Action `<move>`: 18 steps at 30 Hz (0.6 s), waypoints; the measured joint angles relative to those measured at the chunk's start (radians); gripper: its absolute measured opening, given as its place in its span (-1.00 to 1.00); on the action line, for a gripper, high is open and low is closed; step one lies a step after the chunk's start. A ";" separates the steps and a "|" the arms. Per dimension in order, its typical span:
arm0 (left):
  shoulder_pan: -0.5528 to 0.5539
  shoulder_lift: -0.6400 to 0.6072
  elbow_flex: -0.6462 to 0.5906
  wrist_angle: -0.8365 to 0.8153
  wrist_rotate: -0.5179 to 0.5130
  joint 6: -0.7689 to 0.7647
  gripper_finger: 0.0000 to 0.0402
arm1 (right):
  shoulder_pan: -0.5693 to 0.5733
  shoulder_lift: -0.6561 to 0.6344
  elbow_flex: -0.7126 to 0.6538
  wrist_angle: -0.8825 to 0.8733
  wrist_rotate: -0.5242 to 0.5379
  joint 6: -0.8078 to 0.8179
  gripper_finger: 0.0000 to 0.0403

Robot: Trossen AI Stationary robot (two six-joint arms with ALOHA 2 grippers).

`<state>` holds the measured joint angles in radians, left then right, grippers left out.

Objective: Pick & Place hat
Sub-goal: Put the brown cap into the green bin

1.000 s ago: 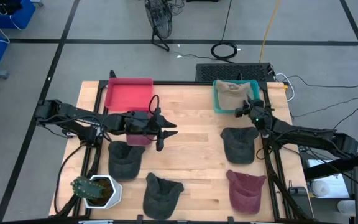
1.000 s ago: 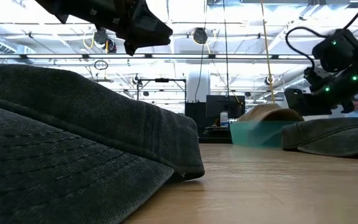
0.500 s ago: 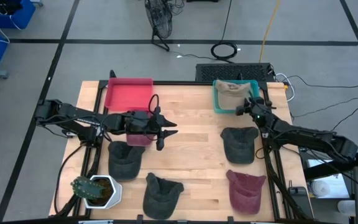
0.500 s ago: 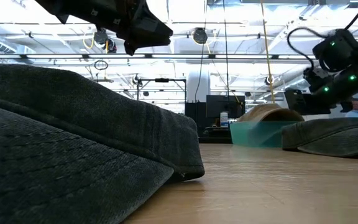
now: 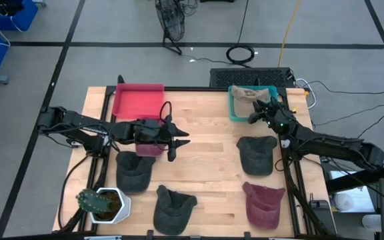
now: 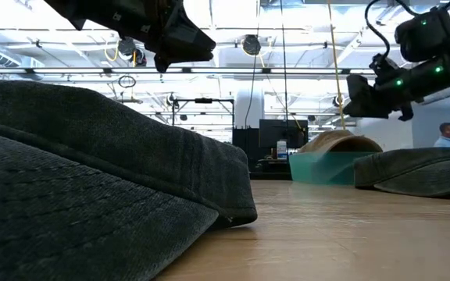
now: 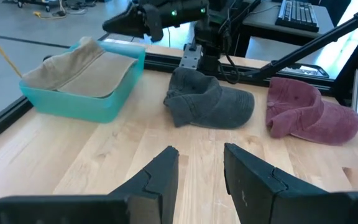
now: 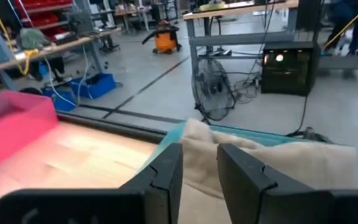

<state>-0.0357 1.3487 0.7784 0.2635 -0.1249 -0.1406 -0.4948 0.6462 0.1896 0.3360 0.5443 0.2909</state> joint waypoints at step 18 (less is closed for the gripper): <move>0.010 0.000 0.000 0.048 -0.014 0.056 -0.33 | -0.079 0.428 0.068 0.039 -0.069 0.106 -0.56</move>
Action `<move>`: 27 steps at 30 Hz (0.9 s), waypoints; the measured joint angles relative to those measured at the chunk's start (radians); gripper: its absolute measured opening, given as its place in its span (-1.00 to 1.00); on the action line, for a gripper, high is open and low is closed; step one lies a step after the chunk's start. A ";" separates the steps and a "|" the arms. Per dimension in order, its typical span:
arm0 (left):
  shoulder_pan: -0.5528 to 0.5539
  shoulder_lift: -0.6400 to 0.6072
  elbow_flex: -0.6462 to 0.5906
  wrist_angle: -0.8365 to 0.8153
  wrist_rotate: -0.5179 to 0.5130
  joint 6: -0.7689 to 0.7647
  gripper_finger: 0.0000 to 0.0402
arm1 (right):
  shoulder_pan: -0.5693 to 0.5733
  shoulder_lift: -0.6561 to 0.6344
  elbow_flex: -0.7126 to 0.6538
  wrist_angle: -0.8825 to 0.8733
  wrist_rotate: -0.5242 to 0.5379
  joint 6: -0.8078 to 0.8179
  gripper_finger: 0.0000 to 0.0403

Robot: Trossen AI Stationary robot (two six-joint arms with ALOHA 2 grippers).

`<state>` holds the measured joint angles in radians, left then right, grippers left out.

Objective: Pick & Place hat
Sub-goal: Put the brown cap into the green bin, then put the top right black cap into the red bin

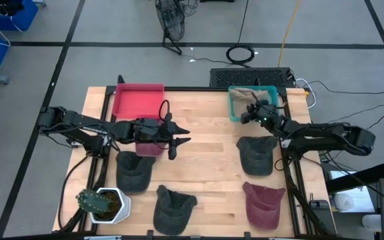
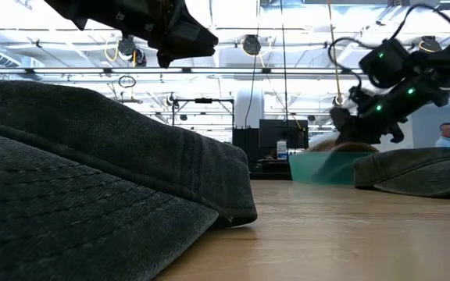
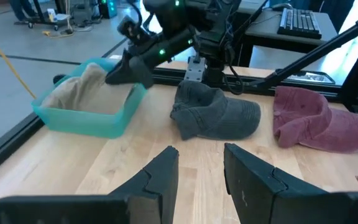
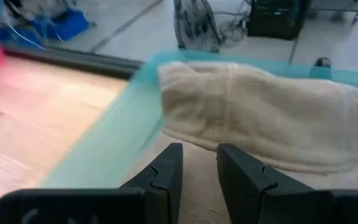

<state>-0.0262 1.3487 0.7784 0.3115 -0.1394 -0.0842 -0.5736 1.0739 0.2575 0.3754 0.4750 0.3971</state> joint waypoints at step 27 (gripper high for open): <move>-0.004 0.000 0.000 -0.039 0.001 -0.036 -0.33 | 0.011 -0.084 -0.002 -0.002 0.074 -0.151 -0.56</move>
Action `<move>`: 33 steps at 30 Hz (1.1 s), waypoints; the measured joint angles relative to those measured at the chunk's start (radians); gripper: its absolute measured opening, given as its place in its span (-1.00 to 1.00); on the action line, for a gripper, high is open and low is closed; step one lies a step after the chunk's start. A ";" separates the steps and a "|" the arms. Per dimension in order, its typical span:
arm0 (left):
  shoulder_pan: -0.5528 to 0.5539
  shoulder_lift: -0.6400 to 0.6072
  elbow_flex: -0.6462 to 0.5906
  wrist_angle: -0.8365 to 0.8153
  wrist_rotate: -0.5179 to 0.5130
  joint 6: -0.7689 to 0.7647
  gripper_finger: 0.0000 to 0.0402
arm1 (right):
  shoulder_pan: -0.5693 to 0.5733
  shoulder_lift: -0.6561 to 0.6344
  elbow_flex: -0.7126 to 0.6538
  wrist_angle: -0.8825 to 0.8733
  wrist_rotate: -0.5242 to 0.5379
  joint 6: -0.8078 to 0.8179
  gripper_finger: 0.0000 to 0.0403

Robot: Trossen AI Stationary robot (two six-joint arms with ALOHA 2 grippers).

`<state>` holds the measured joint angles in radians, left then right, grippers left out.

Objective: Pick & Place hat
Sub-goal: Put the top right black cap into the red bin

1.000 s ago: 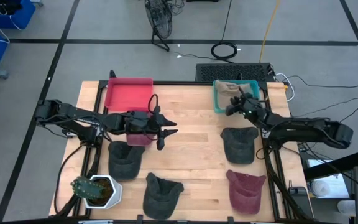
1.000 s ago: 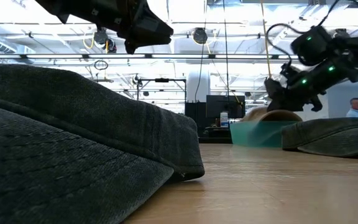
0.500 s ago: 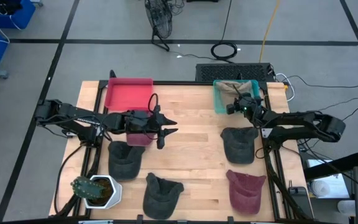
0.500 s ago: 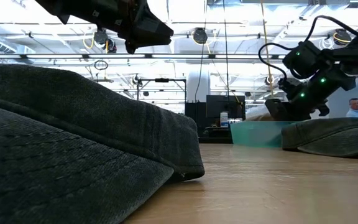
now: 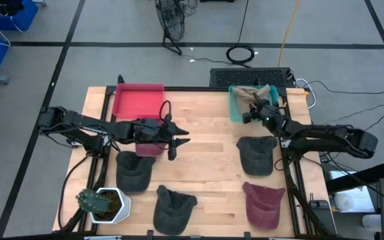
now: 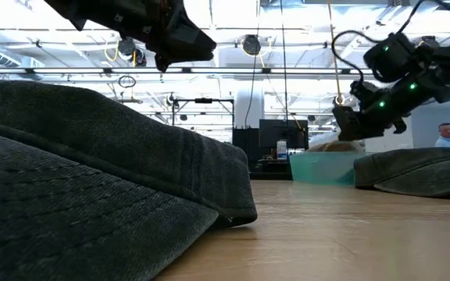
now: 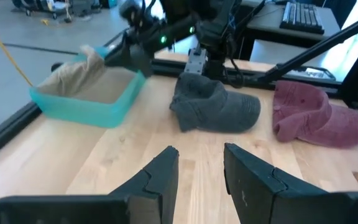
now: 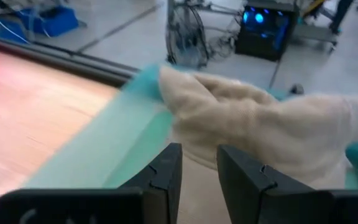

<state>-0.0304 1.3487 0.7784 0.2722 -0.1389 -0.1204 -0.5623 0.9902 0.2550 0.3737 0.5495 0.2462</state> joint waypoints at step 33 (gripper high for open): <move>-0.156 -0.173 0.000 -0.430 -0.019 -0.039 -0.33 | 0.336 0.077 0.105 0.080 -0.577 -0.027 -0.56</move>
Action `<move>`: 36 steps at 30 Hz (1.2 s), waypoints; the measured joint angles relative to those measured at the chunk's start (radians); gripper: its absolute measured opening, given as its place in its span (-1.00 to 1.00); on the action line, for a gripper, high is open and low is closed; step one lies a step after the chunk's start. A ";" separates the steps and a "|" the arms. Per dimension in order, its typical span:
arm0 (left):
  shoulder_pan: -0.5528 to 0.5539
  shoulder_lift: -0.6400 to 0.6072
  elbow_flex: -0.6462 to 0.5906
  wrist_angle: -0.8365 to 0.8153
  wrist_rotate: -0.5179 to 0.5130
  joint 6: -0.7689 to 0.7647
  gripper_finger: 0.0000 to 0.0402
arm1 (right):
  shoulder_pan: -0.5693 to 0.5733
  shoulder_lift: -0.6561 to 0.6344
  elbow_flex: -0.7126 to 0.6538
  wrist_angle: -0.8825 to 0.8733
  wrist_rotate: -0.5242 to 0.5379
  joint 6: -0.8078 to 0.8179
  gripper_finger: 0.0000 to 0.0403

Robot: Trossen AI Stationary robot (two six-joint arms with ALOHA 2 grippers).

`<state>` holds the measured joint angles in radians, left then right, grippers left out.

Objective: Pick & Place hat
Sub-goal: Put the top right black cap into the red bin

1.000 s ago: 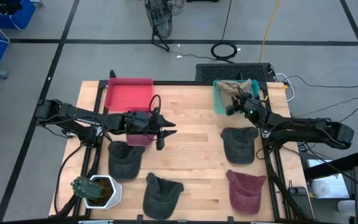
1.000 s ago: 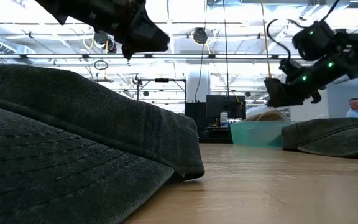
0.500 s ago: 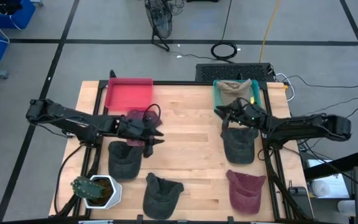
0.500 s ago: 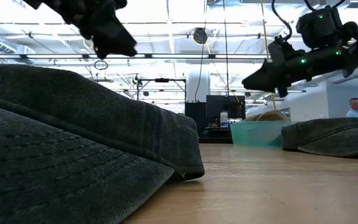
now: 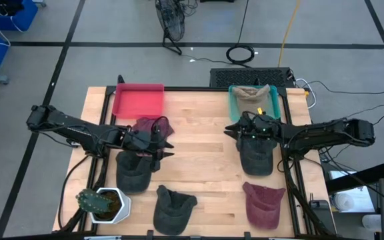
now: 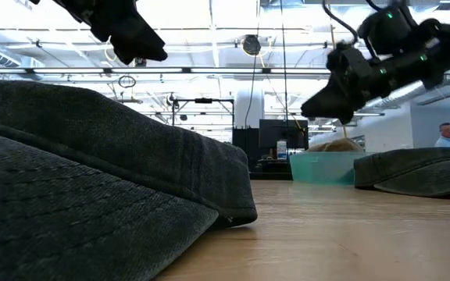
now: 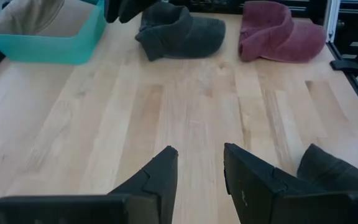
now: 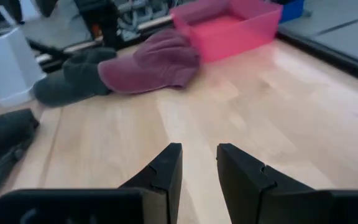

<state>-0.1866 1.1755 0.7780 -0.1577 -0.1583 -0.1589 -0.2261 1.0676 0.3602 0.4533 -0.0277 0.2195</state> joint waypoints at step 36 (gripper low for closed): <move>0.007 0.000 0.000 0.140 -0.007 0.098 -0.33 | 0.224 -0.003 0.416 -1.454 -0.082 0.210 0.15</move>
<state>-0.1799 1.1755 0.7780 -0.0178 -0.1658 -0.0605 -0.0022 1.0641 0.7759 -1.0008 -0.1097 0.4299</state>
